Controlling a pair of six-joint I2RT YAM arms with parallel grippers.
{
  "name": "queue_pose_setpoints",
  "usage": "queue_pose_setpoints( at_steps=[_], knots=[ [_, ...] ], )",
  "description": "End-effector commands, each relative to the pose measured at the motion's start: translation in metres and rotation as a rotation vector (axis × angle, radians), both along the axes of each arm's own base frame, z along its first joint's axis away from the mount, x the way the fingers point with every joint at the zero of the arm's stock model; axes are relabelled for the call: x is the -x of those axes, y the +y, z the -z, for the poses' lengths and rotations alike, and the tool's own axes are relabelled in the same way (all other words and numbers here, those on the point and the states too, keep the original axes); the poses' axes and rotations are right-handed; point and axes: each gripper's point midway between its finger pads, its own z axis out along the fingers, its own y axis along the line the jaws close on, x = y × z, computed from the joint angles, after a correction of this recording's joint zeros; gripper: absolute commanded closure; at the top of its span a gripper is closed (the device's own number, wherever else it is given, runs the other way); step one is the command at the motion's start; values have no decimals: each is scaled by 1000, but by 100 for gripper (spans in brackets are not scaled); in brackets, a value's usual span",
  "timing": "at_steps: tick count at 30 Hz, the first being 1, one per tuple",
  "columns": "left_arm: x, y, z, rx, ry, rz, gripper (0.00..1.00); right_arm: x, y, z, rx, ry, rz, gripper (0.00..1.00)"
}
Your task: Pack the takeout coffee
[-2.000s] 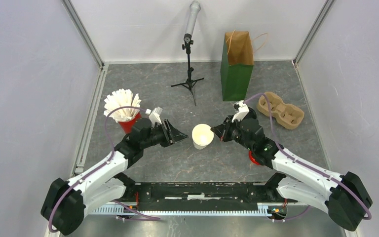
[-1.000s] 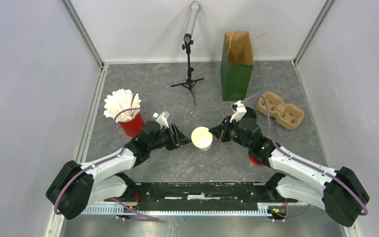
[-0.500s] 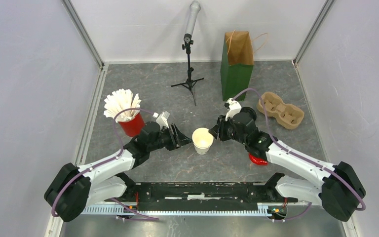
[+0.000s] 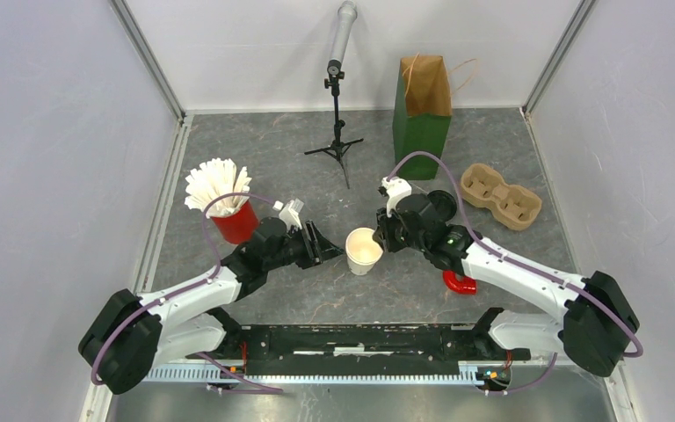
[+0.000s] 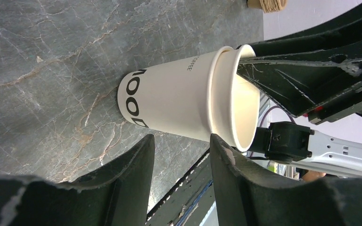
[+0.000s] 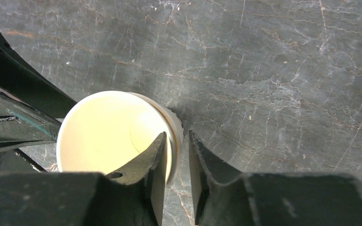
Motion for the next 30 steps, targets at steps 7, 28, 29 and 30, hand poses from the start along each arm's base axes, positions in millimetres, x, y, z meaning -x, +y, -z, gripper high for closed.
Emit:
queue_pose_setpoints(
  at_steps=[7, 28, 29, 30],
  knots=[
    [-3, -5, -7, 13, -24, -3, 46, -6, 12, -20, -36, -64, -5, 97],
    [2, -6, -9, 44, -31, 7, 43, -11, 7, -36, -18, -97, 29, 74],
    [2, -6, -9, 45, -31, 7, 43, -10, 7, -35, -16, -95, 26, 74],
    [2, -6, -10, 45, -32, 8, 43, -10, 8, -35, -13, -94, 24, 73]
  ],
)
